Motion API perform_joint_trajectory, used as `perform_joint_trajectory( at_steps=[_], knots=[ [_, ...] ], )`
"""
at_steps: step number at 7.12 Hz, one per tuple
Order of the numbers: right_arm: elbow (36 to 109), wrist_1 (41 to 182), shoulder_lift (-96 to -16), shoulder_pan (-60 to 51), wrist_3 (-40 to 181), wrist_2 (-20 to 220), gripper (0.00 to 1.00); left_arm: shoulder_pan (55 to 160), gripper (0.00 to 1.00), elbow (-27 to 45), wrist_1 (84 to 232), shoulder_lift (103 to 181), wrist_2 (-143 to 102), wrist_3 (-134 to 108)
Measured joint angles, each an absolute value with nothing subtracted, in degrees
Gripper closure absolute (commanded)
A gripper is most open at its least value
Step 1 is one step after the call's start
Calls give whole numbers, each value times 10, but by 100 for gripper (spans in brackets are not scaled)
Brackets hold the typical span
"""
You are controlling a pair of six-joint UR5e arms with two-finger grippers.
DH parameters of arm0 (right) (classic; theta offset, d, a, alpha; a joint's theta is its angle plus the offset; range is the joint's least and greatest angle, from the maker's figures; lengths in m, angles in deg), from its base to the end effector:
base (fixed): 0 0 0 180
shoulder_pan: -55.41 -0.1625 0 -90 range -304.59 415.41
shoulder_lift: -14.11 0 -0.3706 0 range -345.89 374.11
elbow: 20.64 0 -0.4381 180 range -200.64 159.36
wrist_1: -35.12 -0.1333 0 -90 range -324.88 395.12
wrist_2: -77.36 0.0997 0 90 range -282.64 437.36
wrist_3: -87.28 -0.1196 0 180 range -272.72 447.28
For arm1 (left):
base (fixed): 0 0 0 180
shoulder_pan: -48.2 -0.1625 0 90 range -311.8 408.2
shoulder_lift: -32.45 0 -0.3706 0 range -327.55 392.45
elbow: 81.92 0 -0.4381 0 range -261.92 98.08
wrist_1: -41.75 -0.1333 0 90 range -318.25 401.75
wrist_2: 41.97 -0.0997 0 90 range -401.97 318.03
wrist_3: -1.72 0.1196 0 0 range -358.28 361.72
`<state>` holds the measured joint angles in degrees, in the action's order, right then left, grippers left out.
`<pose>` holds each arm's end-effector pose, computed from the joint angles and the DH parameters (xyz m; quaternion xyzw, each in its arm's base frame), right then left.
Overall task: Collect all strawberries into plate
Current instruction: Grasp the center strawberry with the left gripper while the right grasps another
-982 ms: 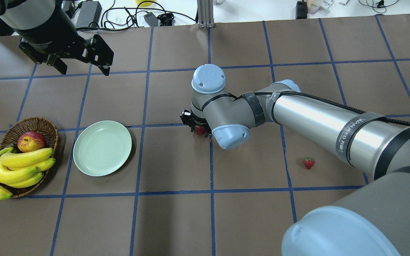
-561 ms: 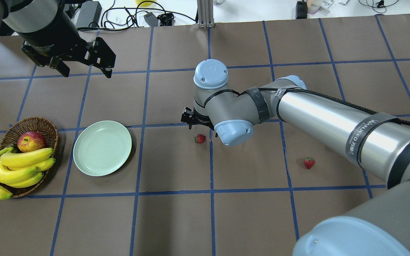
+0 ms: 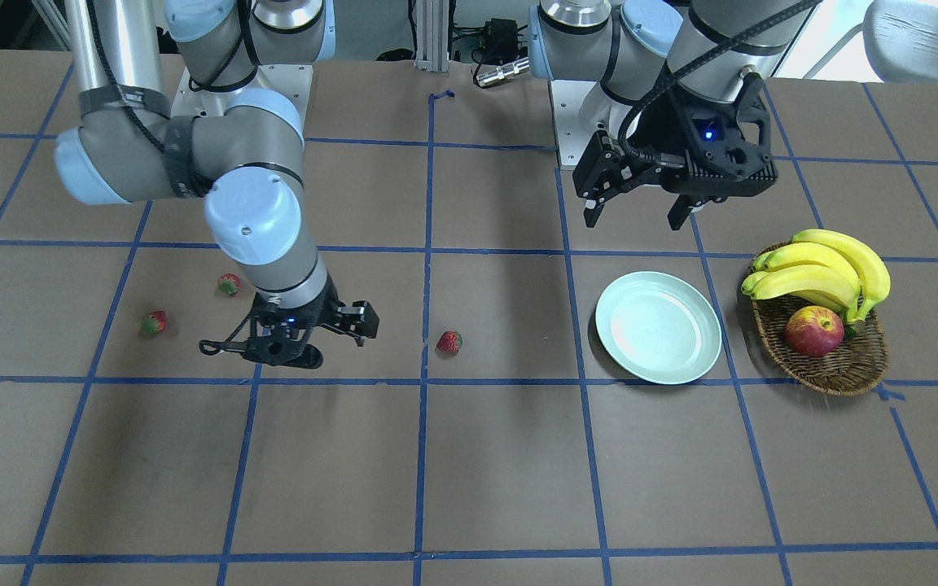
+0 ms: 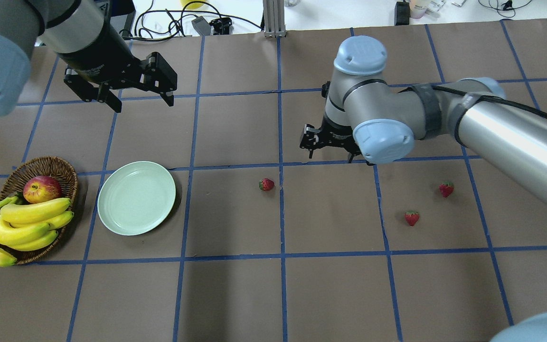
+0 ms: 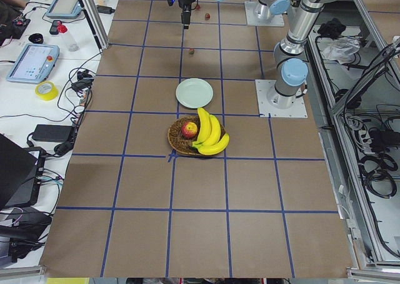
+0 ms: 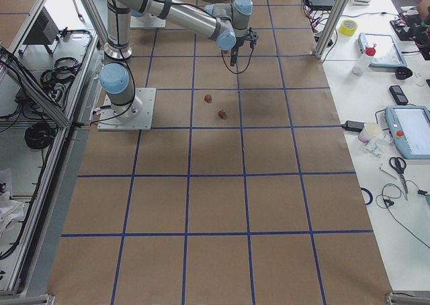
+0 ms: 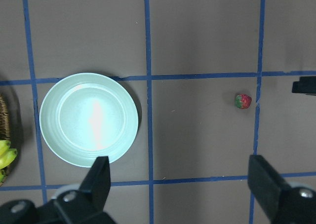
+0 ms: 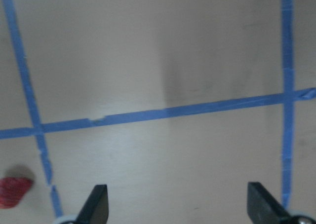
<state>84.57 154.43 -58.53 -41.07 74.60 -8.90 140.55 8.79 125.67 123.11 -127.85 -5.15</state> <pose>0.2048 -0.5529 0.1556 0.0550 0.9976 0.0335 0.0274 -0.1644 -0.5451 0.4119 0.0379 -0.9978 0.0380 0.0391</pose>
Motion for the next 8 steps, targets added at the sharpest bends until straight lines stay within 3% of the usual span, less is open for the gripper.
perform_joint_trajectory(
  at_steps=[3, 5, 6, 8],
  knots=[
    [947, 1577, -644, -305, 924, -119, 0, 1486, 0, 174, 1080, 1302, -1282, -165],
    [1039, 1673, -654, -273, 980, -128, 0, 1507, 0, 243, 962, 1358, -1280, -188],
    [1087, 1725, -656, -267, 995, -137, 0, 1518, 5, 261, 919, 1385, -1278, -200],
    [1122, 1757, -657, -264, 1007, -154, 23, 1537, 7, 269, 856, 1437, -1279, -226]
  ],
)
